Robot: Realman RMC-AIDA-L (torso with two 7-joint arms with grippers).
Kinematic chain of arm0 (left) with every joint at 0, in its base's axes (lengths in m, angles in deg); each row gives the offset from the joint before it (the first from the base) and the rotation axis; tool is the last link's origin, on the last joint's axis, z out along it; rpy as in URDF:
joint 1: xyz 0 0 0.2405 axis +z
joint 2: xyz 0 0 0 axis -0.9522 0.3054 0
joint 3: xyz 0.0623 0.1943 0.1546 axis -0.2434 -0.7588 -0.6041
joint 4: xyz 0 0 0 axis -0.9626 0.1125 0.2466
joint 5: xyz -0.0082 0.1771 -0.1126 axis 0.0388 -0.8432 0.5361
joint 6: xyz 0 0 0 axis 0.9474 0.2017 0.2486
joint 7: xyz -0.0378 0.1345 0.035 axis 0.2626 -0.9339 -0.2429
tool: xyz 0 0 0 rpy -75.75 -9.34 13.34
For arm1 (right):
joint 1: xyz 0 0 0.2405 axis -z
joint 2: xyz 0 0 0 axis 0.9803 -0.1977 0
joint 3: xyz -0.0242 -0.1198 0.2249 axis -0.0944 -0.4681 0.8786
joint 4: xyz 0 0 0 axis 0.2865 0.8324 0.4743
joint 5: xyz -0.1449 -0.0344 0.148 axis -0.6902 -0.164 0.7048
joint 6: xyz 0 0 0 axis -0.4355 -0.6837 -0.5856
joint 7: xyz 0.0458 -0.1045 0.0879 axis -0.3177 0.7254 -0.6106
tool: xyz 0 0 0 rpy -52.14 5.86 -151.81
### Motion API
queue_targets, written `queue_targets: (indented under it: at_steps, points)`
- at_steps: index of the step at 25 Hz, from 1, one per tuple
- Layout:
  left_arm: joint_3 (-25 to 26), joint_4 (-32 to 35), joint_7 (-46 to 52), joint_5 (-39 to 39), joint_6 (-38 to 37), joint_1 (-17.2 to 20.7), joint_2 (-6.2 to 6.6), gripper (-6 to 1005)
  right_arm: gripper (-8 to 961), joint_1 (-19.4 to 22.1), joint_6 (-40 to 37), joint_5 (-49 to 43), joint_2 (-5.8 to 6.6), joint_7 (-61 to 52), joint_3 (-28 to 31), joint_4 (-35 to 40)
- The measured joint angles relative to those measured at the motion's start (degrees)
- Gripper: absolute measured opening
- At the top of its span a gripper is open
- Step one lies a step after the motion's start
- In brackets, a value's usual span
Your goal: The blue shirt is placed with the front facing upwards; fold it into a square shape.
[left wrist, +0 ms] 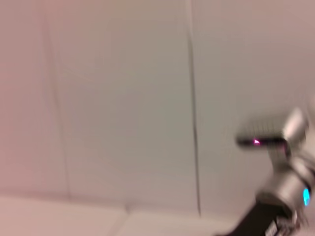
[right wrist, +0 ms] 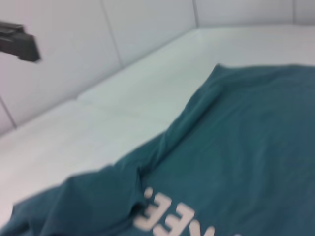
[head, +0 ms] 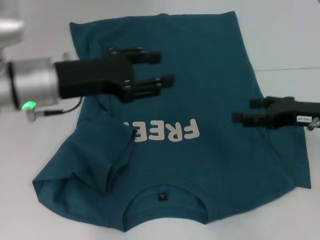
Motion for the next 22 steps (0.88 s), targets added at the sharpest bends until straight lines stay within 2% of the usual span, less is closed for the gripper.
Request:
queue_targets:
  at_steps: [2,5,8,12,14,16,18,22]
  points:
    - [0.65,-6.21,-5.44,6.01,0.04,2.95,0.8,569,919,0.61,-0.45,1.42,0.51,-1.15,0.32,0.4]
    - [1.95,-13.08,-11.69,9.54,1.02,6.63,1.03,631,919,1.41,-3.02,2.81,2.06,-5.65,0.9,2.03]
    - [3.62,-17.15,-15.87,9.91,2.97,10.51,0.34,693,919,1.74,-7.56,3.6,3.86,-12.38,2.77,4.76]
    - [5.3,-18.62,-18.04,10.4,3.79,14.54,-1.08,767,917,1.9,-11.14,2.71,6.29,-24.21,5.77,9.04]
    - [5.7,-18.89,-19.09,10.79,4.01,15.86,-1.65,790,916,1.82,-12.32,0.16,8.16,-32.69,5.95,10.47]
    - [5.72,-19.55,-19.9,10.85,4.76,16.3,-1.81,813,915,1.32,-14.03,-3.83,9.5,-39.32,5.92,11.52]
    - [5.66,-20.8,-20.57,10.85,6.14,16.44,-1.82,813,915,0.8,-15.69,-8.45,10.02,-43.95,6.12,13.29]
    - [5.56,-22.67,-22.56,10.85,7.39,16.56,-1.89,812,915,0.45,-17.1,-16.31,10.03,-48.92,6.36,14.84]
